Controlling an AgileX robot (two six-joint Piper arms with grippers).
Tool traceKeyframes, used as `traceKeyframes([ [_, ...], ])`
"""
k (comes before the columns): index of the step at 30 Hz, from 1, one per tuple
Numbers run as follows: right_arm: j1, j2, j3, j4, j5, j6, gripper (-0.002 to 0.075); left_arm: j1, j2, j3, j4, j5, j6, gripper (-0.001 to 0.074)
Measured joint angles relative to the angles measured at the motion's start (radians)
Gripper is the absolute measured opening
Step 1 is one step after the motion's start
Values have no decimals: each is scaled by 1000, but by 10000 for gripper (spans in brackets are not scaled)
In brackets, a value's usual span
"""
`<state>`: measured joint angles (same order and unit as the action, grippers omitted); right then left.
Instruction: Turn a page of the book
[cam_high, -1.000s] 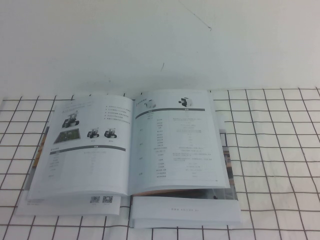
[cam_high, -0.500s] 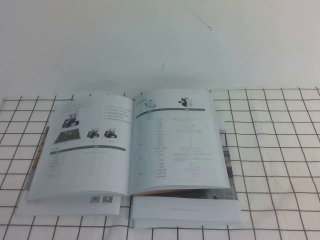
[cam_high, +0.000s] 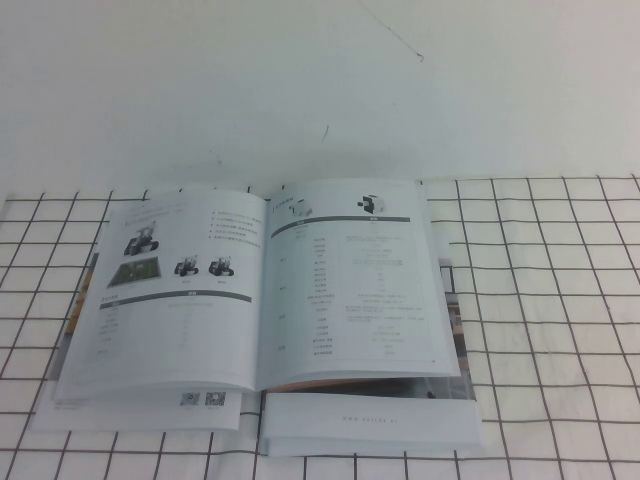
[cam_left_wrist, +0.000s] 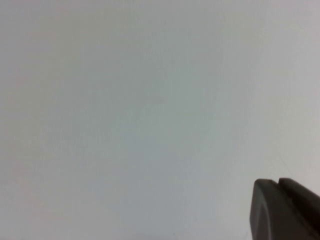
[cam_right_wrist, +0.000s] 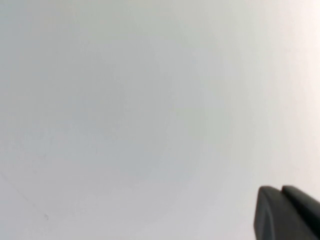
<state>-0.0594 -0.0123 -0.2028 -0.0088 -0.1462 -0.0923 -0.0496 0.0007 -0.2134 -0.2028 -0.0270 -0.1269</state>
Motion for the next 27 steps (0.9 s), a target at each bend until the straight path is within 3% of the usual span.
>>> traceKeyframes([
  [5,0,43,-152,43,352,31,6,0,169,-171,-4,259,11,-2],
  [11,0,247,-253,241,644,-11,3,0,433,-252,-92,325,38,-2],
  [27,0,939,-364,1258,804,-1060,2,0,1153,-516,-231,433,187,-2],
])
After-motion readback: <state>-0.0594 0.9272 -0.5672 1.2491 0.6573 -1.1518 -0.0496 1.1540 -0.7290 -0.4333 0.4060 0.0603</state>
